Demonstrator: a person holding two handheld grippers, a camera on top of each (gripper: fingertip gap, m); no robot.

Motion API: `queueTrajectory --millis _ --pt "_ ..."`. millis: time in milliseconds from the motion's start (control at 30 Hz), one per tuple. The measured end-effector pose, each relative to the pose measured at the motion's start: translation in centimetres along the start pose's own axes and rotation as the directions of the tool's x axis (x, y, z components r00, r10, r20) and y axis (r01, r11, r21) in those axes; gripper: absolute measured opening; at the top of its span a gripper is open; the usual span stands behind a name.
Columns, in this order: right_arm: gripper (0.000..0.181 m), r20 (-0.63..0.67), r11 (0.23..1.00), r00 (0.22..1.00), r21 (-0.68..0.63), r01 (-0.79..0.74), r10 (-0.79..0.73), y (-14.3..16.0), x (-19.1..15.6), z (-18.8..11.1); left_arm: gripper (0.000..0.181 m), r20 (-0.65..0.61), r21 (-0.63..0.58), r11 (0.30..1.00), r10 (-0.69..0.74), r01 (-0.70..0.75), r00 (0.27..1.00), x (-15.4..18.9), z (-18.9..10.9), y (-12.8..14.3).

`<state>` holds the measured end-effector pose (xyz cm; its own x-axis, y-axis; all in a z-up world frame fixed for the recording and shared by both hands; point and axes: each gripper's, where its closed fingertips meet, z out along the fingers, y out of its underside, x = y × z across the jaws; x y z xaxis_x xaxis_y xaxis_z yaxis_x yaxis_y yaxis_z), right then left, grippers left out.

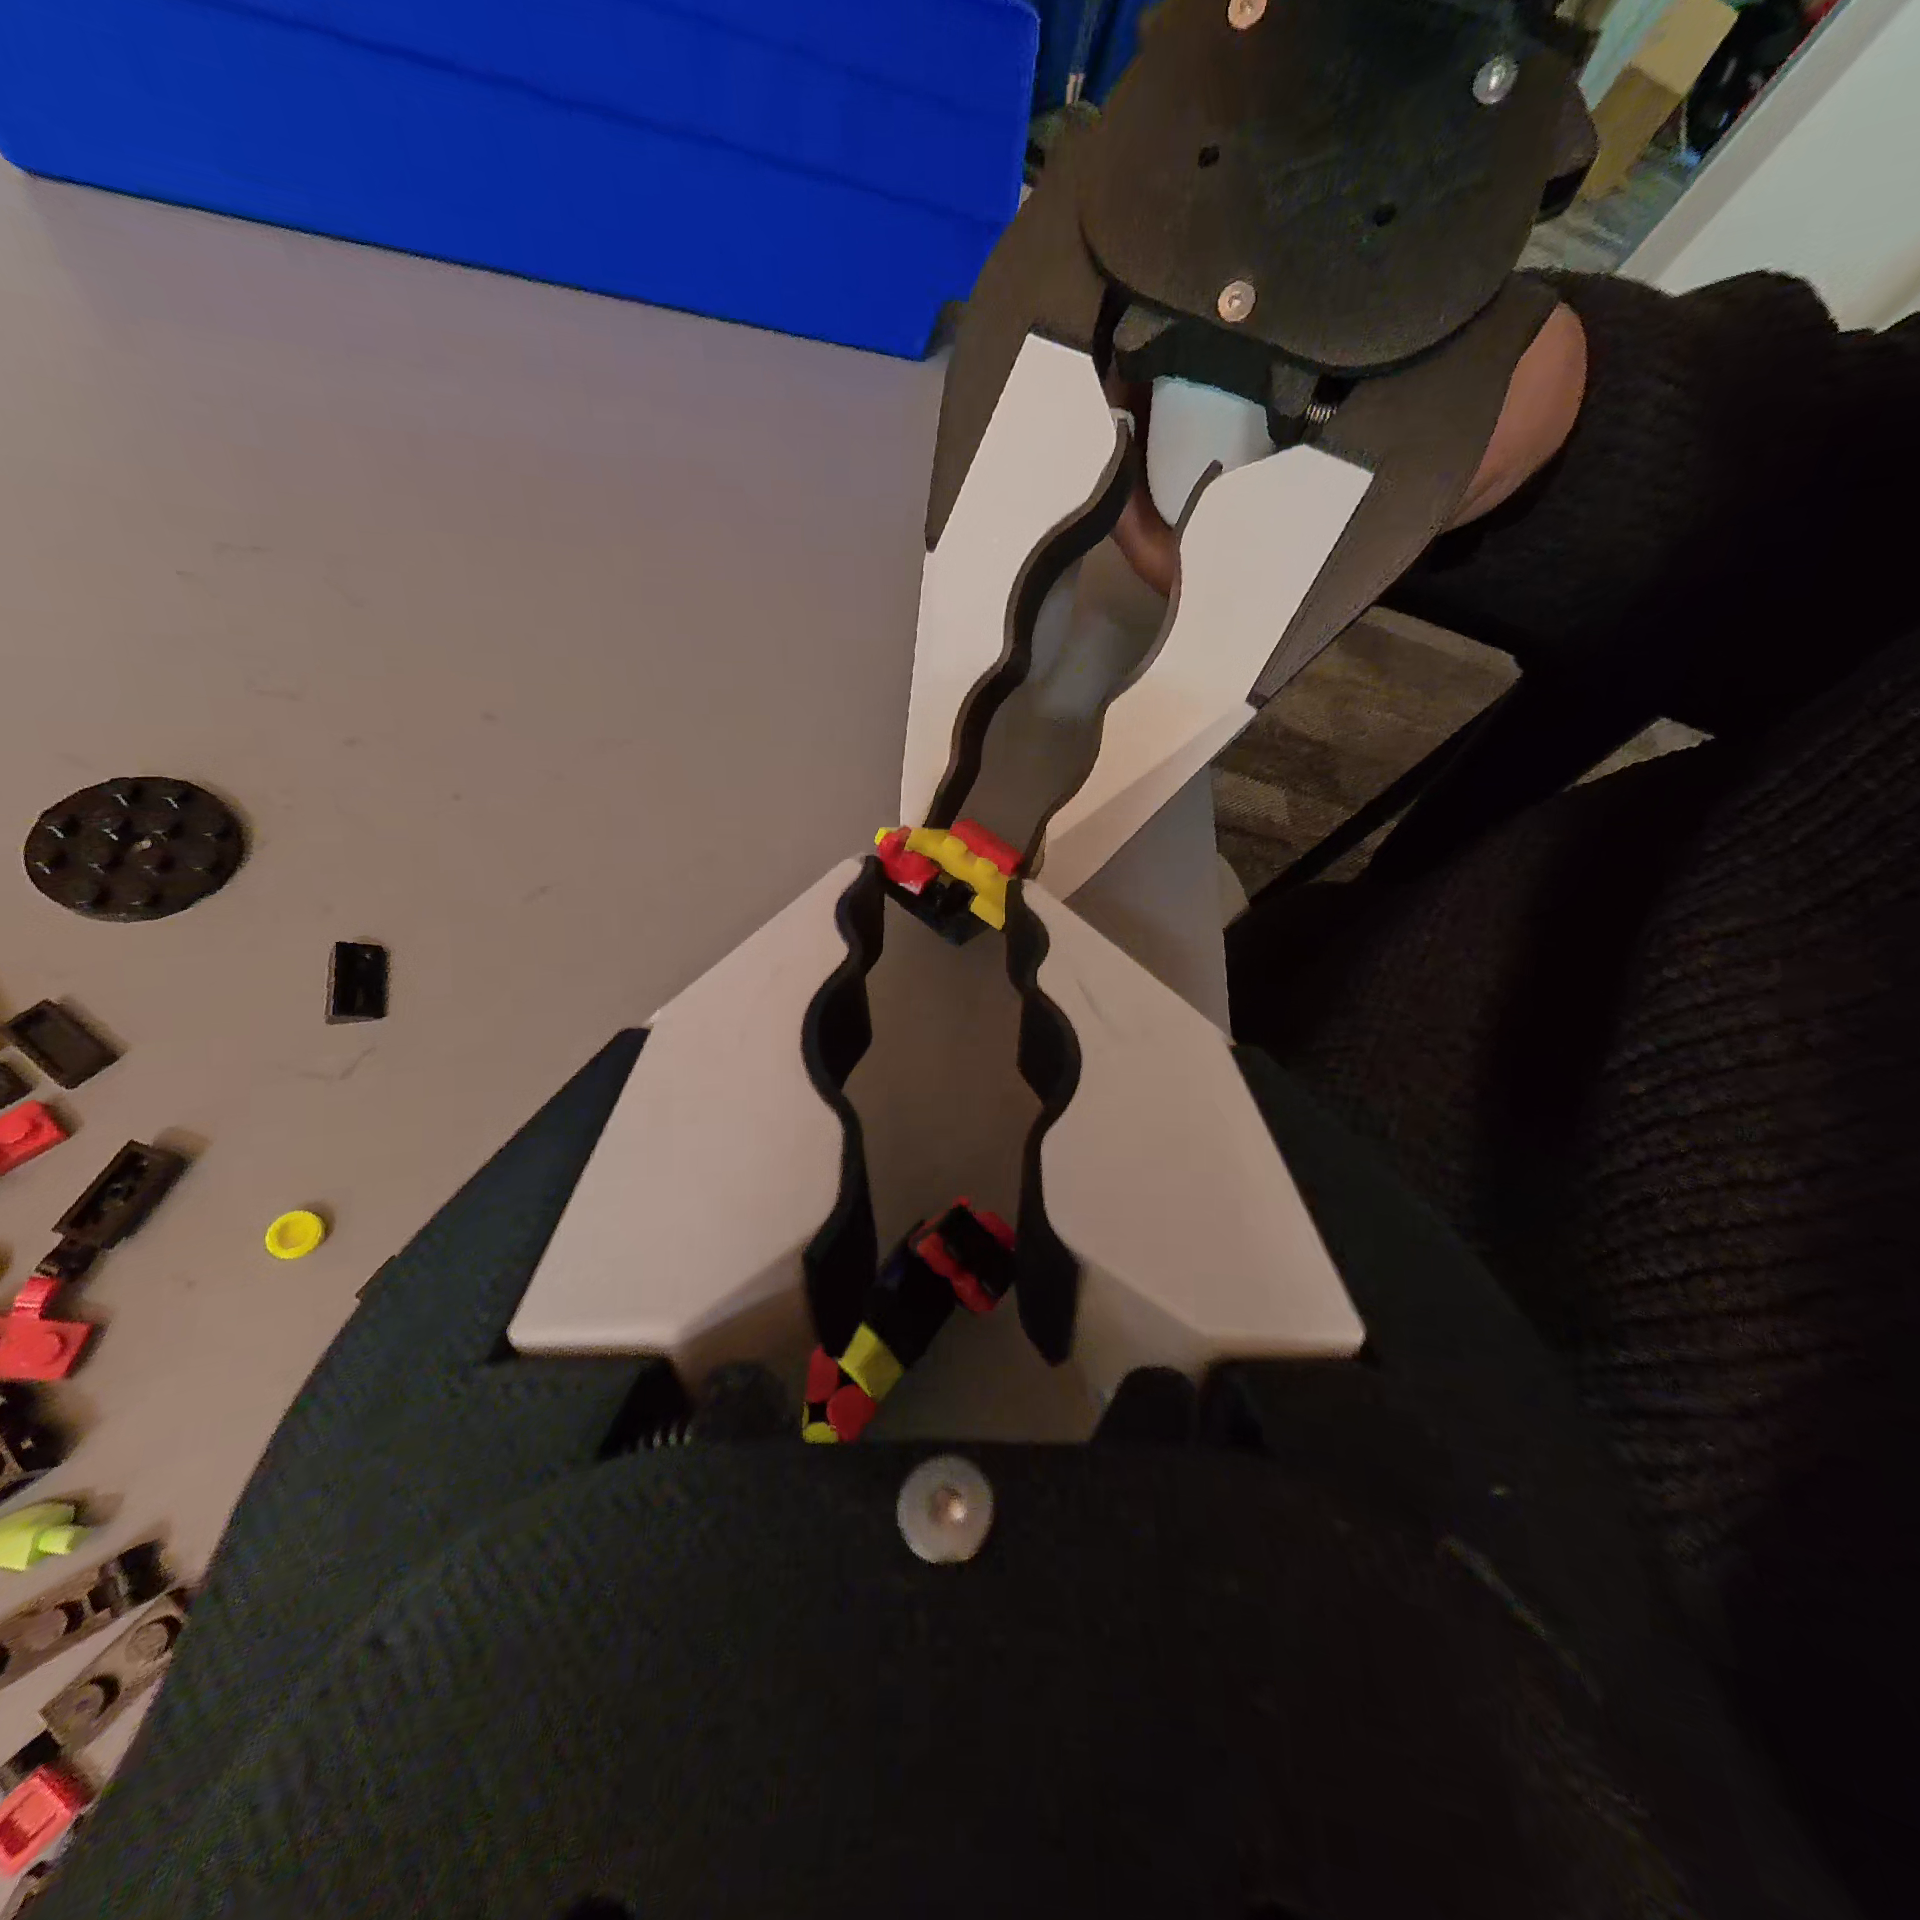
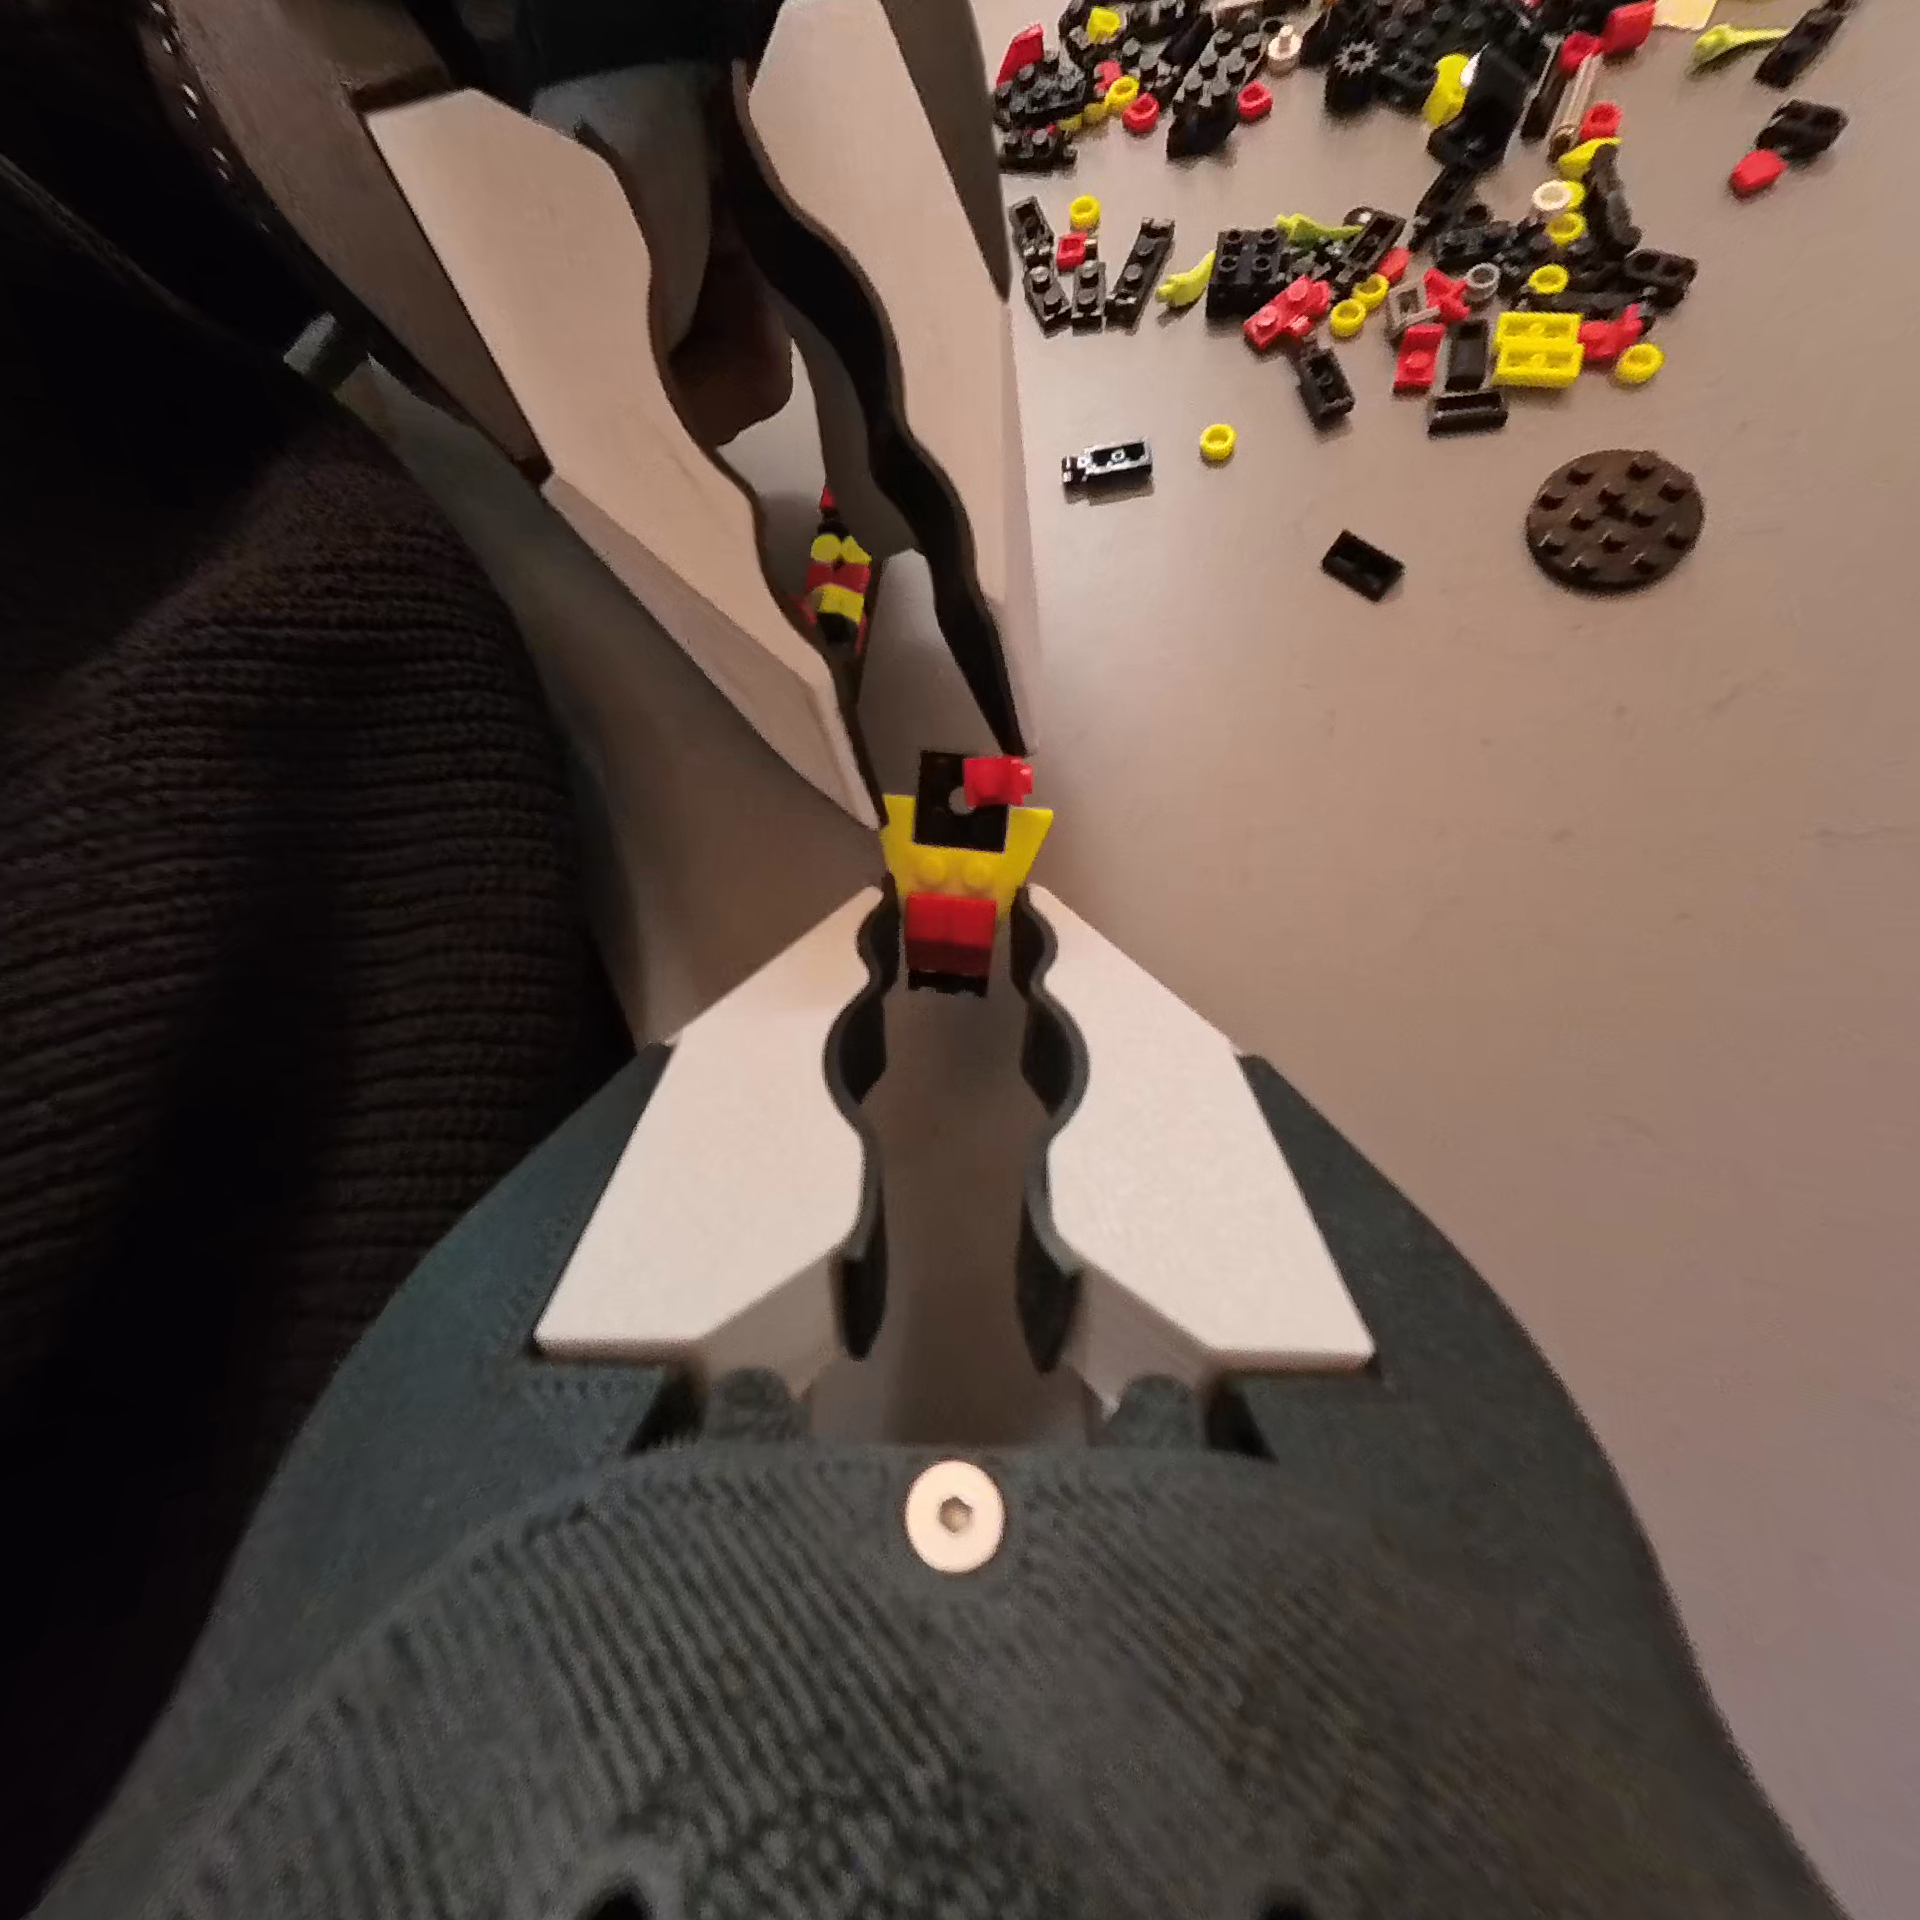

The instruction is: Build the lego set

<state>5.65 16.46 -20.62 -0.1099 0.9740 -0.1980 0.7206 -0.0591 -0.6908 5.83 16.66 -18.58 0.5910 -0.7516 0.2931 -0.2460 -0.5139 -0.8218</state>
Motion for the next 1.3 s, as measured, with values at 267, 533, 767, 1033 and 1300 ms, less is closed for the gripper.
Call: queueTrajectory --millis 267,533,767,1033,1300 --pt "0.02 0.01 1.0 1.0 0.003 -0.005 0.005 0.0 -0.1 0.1 0.022 -0.005 -0.002 1.0 -0.002 0.002 1.0 0.0 0.0 0.2" --pt "0.021 -0.076 0.985 0.995 0.163 -0.048 0.061 -2.3 1.7 -1.4 0.037 -0.115 0.099 0.944 -0.303 0.315 0.946 -1.2 -0.8 -1.7" --pt "0.021 -0.158 0.929 0.978 0.362 -0.073 0.139 -5.5 2.5 -2.8 0.039 -0.301 0.222 0.787 -0.507 0.576 0.808 -1.2 -1.5 -4.4" --pt "0.021 -0.177 0.901 0.968 0.426 -0.087 0.177 -6.6 2.3 -2.9 0.025 -0.35 0.259 0.731 -0.538 0.631 0.767 -1.6 -2.6 -5.3" --pt "0.02 -0.174 0.92 0.975 0.387 -0.064 0.141 -6.0 2.2 -2.8 0.007 -0.368 0.28 0.702 -0.551 0.655 0.749 -2.1 -3.2 -5.4"
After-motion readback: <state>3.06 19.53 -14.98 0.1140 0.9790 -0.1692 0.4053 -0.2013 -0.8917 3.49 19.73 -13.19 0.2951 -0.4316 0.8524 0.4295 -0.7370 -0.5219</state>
